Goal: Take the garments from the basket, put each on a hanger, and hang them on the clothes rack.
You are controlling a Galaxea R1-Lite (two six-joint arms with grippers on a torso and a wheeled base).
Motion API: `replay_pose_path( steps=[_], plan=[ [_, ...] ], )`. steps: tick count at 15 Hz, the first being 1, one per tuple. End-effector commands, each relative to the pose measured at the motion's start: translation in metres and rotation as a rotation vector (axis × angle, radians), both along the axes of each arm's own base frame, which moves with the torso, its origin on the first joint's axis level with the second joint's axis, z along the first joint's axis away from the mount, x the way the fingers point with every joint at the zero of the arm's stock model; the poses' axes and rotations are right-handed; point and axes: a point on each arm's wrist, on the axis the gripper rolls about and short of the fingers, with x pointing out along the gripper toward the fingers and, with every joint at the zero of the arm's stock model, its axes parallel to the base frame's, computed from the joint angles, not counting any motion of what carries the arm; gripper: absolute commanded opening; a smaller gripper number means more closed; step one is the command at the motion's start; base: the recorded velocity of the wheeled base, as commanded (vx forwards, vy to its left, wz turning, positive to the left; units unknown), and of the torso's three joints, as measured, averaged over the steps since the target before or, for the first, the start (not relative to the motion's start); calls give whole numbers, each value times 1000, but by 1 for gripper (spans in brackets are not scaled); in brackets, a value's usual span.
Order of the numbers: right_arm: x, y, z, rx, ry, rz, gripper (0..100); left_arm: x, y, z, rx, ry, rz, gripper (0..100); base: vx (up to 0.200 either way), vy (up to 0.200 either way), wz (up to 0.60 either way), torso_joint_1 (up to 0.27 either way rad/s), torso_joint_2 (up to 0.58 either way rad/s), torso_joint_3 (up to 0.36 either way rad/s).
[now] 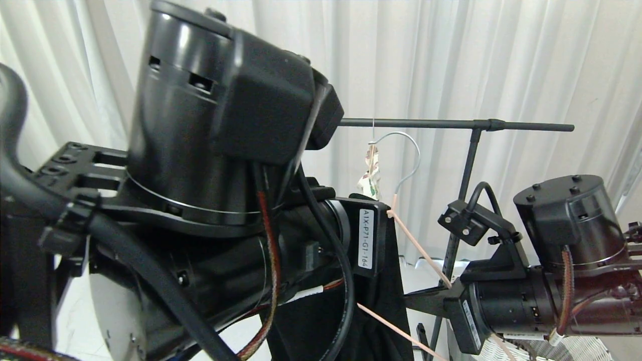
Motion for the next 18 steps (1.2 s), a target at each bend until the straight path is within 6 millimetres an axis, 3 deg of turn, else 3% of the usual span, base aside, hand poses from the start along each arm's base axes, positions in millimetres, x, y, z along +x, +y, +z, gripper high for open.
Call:
replay_pose_path(
  steps=[1, 3, 9, 12, 16, 18],
  plan=[
    [1, -1, 1, -1, -6, -12, 0, -2, 9, 7, -21, -15, 10, 100, 0, 0, 0, 0, 0, 0],
    [3, -2, 0, -17, -24, -49, 0, -7, 13, 12, -33, -25, 1, 100, 0, 0, 0, 0, 0, 0],
    [11, -6, 6, 22, -88, -105, 0, -18, 28, -1, 5, -5, -6, 100, 0, 0, 0, 0, 0, 0],
    [8, -26, -5, -50, -177, -67, 0, -38, 65, -28, 142, -39, -54, 100, 0, 0, 0, 0, 0, 0],
    [-17, -54, -30, -131, -248, 116, 0, -53, 88, -65, 142, -123, -106, 100, 0, 0, 0, 0, 0, 0],
    [-25, -60, -35, -120, -291, 180, 0, -60, 94, -77, 139, -147, -265, 100, 0, 0, 0, 0, 0, 0]
  ],
)
